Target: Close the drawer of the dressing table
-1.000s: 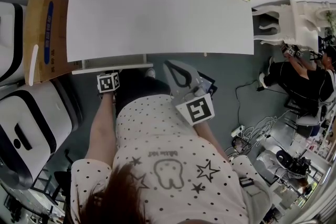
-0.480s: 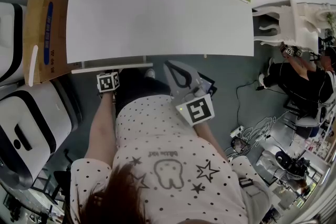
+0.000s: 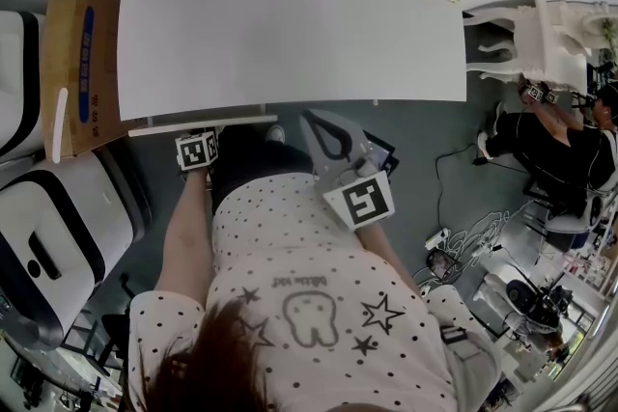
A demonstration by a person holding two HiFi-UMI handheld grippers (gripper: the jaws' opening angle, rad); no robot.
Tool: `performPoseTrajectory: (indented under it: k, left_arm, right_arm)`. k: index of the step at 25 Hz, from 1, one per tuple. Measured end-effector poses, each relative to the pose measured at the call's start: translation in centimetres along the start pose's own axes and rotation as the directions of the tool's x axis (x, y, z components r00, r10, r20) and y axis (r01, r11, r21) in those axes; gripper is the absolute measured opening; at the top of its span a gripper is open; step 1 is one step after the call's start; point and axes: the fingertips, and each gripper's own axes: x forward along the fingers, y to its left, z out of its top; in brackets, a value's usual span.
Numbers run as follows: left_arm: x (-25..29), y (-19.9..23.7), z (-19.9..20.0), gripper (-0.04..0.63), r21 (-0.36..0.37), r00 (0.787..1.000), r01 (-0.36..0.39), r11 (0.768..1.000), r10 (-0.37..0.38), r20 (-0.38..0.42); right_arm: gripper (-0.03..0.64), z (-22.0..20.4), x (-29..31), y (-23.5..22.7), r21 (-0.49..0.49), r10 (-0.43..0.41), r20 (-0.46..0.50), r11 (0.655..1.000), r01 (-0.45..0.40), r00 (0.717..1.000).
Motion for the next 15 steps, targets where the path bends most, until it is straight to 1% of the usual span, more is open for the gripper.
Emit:
performPoseTrajectory:
  k: [15]
  left_arm:
    - [0.8, 0.0, 1.6, 0.092, -0.018, 1.0, -0.028, 0.999, 0.029, 0.012]
  right_arm:
    - [-0.005, -0.3, -0.1, -1.6, 0.016, -0.012, 0.002, 1.0, 0.012, 1.0]
